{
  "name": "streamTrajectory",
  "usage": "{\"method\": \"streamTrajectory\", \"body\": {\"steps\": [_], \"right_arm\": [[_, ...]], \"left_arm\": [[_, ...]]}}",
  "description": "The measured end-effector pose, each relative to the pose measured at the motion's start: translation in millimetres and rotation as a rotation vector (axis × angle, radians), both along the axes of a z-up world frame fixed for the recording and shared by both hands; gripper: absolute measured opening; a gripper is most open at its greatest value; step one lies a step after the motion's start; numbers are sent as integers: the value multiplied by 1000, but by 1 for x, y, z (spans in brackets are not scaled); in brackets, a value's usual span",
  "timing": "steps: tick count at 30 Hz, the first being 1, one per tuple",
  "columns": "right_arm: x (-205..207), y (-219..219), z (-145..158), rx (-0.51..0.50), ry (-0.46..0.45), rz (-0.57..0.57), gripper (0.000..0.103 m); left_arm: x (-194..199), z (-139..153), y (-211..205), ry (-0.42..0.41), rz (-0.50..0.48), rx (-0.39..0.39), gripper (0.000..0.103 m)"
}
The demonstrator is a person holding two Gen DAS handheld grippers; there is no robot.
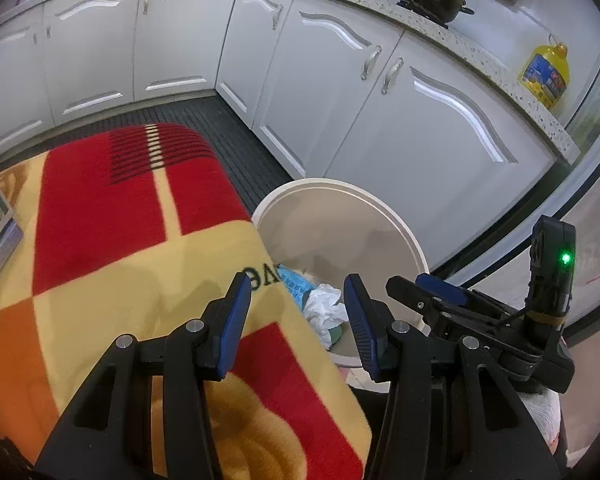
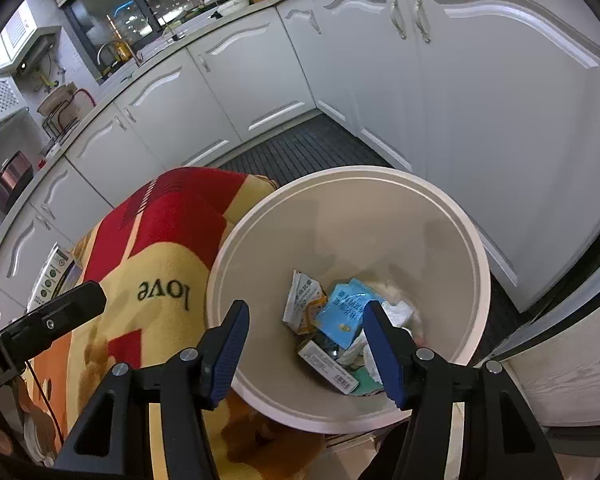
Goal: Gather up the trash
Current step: 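Move both grippers back over the milk carton and tablet box on the table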
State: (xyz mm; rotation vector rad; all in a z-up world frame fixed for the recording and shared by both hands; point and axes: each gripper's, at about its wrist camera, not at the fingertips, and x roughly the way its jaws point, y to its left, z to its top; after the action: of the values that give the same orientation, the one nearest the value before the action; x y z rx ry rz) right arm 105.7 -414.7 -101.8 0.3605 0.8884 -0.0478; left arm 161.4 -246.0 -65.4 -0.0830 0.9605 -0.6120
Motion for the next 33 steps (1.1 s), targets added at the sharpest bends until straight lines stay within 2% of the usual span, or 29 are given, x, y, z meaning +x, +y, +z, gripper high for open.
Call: {"method": "streamTrajectory", "body": {"steps": [8, 10, 14, 23, 27, 33], "right_arm": [[-1, 22, 11, -5, -12, 42, 58], [0, 29, 13, -2, -15, 59, 64], [4, 52, 16, 1, -20, 107, 64], [17, 108, 14, 2, -16, 217, 64], [23, 129, 14, -2, -13, 258, 65], [29, 149, 15, -3, -10, 296, 66]], "left_arm": [[-6, 6, 28, -6, 37, 1, 46], [-7, 7, 38, -11, 48, 9, 46], [-8, 8, 65, -16, 84, 36, 47], [-12, 3, 125, -20, 175, 89, 55], [-12, 6, 147, -36, 201, 108, 64], [-6, 9, 173, -48, 236, 135, 67]]}}
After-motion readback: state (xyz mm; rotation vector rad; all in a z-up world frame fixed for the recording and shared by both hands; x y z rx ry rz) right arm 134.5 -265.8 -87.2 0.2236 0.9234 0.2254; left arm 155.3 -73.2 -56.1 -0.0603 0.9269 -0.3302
